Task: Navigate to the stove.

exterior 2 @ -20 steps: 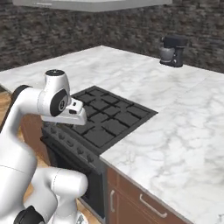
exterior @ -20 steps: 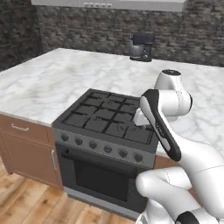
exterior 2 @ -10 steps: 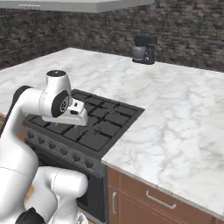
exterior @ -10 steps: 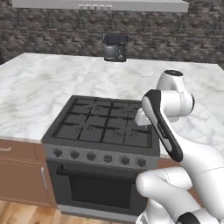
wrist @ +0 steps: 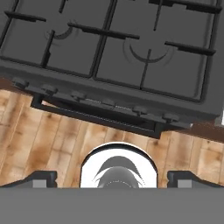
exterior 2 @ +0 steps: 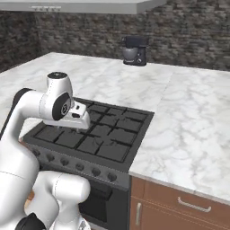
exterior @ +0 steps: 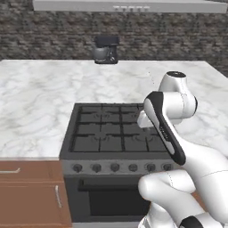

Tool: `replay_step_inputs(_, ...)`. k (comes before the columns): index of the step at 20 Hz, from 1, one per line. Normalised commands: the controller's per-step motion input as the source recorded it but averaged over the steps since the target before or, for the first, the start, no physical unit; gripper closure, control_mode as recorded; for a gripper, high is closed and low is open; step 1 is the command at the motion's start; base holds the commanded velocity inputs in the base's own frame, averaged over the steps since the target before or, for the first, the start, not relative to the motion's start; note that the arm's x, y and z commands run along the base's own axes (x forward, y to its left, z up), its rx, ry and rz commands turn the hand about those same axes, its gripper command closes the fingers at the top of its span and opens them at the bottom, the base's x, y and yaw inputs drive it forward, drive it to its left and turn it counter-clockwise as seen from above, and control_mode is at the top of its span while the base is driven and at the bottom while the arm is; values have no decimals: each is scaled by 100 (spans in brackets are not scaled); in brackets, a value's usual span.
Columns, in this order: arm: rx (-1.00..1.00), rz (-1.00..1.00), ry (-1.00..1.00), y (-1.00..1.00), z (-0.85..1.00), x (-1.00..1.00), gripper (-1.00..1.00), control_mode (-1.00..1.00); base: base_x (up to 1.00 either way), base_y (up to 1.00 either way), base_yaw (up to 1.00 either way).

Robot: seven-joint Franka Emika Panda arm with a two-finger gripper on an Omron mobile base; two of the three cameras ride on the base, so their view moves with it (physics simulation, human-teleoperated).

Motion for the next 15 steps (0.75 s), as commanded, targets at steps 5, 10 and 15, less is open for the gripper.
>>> replay_step_inputs(5,0,0,0,0,0,0,-100,100,24,42,-32)
replay_step_inputs(10,0,0,0,0,0,0,-100,100,36,31,-27)
replay_step_inputs(15,0,0,0,0,0,0,-100,100,55,31,-19)
